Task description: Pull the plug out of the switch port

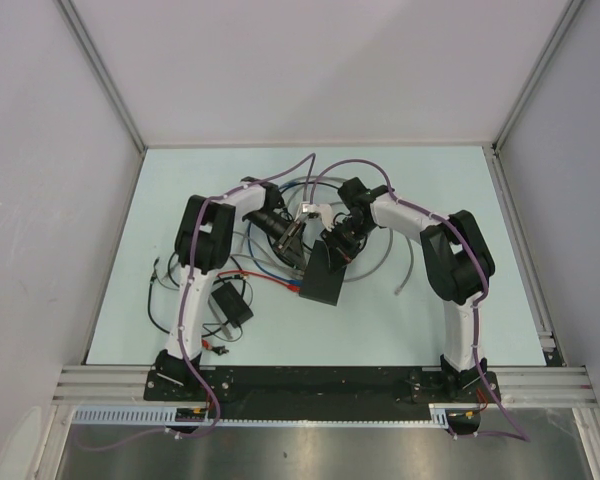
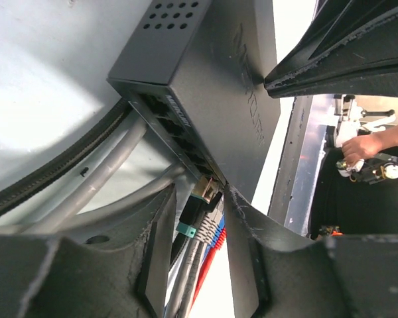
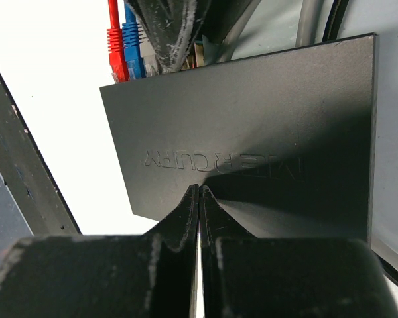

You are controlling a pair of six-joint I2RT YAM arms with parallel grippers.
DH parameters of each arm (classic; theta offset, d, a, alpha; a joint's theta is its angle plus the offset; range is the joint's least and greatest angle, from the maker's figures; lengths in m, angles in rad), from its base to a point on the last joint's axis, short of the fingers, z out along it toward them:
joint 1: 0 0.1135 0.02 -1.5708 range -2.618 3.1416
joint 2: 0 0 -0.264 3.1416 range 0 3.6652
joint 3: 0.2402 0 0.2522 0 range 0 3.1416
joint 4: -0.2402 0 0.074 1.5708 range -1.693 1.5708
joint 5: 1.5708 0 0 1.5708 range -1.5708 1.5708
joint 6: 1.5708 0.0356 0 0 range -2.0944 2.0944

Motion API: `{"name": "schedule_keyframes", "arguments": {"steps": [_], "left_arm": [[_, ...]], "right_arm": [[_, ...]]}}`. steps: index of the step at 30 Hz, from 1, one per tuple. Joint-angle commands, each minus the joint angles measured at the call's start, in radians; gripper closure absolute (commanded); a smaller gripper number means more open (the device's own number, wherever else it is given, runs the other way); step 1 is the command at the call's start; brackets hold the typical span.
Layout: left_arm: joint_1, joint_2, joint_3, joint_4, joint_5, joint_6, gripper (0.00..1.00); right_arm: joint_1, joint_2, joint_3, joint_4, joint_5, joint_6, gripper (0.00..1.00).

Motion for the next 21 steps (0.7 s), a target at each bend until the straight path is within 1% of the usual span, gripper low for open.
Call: {"name": "schedule_keyframes", "arguments": {"steps": [1, 6, 8, 9, 10, 11, 12, 18, 21], "left_arm": [[-0.003, 0.035, 0.051, 0.001, 0.023, 0.041, 0.62], [-0.003, 0.038, 0.058, -0.008, 0.029, 0.055, 0.65], [-0.003, 0.038, 0.060, -0.010, 0.031, 0.057, 0.73], [-0.003, 0.044, 0.060, -0.011, 0.031, 0.057, 0.79], [-0.003, 0.047, 0.068, -0.017, 0.031, 0.057, 0.93], [-0.003, 0.052, 0.071, -0.016, 0.029, 0.051, 0.97], [-0.003, 0.056, 0.074, -0.016, 0.029, 0.047, 0.99], [-0.003, 0.066, 0.115, 0.000, 0.019, 0.012, 1.00], [-0.003, 0.063, 0.103, -0.026, 0.028, 0.067, 1.00]], "right_arm": [[-0.005, 0.044, -0.034, 0.034, 0.112, -0.026, 1.00], [-0.009, 0.045, -0.034, 0.036, 0.114, -0.026, 1.00], [-0.007, 0.045, -0.034, 0.037, 0.114, -0.025, 1.00], [-0.007, 0.045, -0.032, 0.037, 0.114, -0.025, 1.00], [-0.007, 0.047, -0.032, 0.039, 0.115, -0.025, 1.00], [-0.007, 0.047, -0.034, 0.039, 0.117, -0.023, 1.00], [-0.007, 0.047, -0.034, 0.040, 0.116, -0.023, 1.00], [-0.004, 0.050, -0.034, 0.045, 0.119, -0.018, 1.00], [-0.005, 0.052, -0.032, 0.043, 0.122, -0.018, 1.00]]}}
